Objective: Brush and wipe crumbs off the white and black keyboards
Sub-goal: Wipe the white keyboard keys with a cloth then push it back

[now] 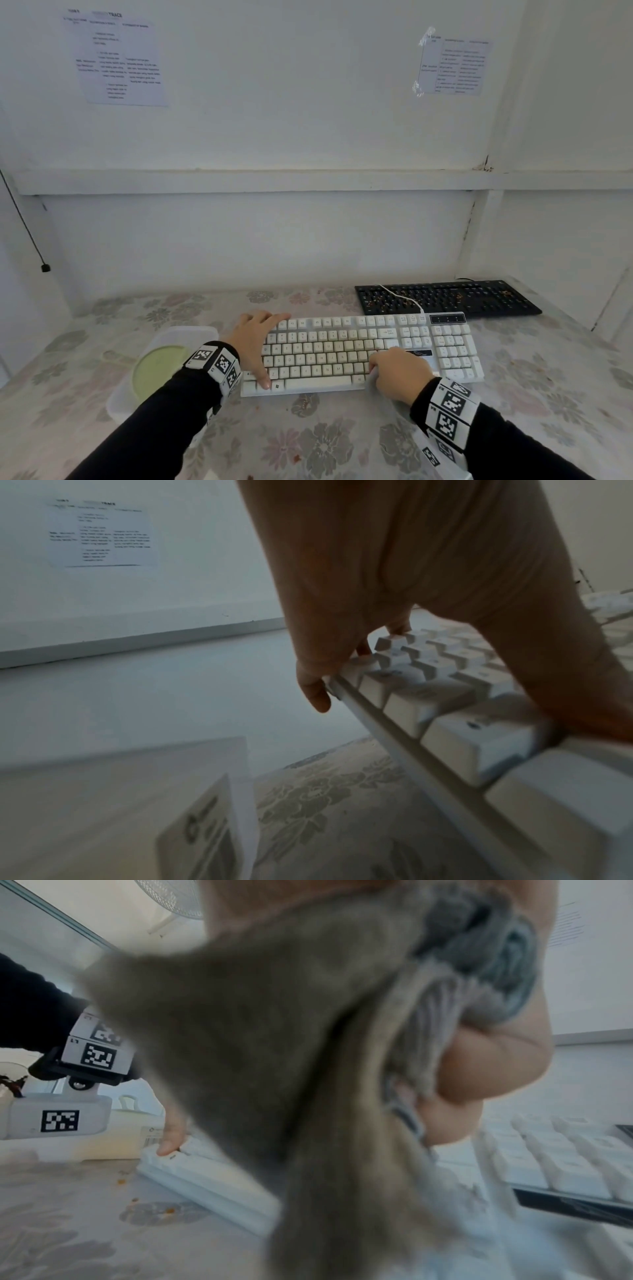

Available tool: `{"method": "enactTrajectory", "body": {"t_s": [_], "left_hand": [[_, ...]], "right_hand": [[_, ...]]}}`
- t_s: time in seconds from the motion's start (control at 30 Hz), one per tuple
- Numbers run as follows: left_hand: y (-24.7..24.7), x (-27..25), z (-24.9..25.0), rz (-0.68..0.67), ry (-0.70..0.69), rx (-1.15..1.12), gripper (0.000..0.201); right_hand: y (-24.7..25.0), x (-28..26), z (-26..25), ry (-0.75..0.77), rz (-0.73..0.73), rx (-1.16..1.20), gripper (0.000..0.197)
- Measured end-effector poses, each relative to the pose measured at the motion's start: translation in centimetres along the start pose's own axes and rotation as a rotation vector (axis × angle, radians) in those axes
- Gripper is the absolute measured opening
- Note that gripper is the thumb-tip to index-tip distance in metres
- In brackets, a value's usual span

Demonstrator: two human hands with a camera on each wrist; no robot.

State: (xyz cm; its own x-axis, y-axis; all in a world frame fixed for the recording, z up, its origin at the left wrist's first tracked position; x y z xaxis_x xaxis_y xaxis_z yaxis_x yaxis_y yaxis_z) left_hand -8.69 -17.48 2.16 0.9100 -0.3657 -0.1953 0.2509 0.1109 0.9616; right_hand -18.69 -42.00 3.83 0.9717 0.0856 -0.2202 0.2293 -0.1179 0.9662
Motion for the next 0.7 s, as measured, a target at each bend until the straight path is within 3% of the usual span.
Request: {"method": "enactTrajectory", "body": {"t_s": [0.17,0.27,0.37,0.57,0.7], "left_hand": [[0.0,-0.2,0.0,0.009,-0.018,-0.044,0.122],[0.0,-0.5,0.1,0.011,-0.014,-0.04,0.122],[0.1,-0.7,0.2,-0.017,-0.016,-0.032,0.132],[0.1,-0.9,0.1,0.0,-0.025,-0.063,0.123],[0.2,-1.0,0.2,-0.039,-0.027,-0.088,0.13]], "right_hand": [[0.4,0.5,-3.1,0.118,0.145,0.111,0.031],[0.5,1.3,-5.6,0.283,0.275,0.176,0.03],[-0.3,2.4,-7.8,0.385,0.28,0.109,0.034],[-1.4,2.1,-5.0,0.288,0.186,0.045,0.04],[-0.7,0.9,-1.4,0.165,0.182,0.086,0.034]]}}
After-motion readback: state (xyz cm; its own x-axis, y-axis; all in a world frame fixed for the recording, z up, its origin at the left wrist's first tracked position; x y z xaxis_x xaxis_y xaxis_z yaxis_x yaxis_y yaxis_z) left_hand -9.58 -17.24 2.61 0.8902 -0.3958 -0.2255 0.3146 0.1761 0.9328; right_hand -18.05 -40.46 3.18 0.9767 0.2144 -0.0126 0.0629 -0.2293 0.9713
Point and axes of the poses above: each hand's wrist, its own x-axis towards the middle knuckle, its own y-axis out of the back of the hand, z = x × y, the point moved 3 cm from there along x, towards the middle knuckle, and after that the axes turned 6 degrees about y, right-handed, at the moved point
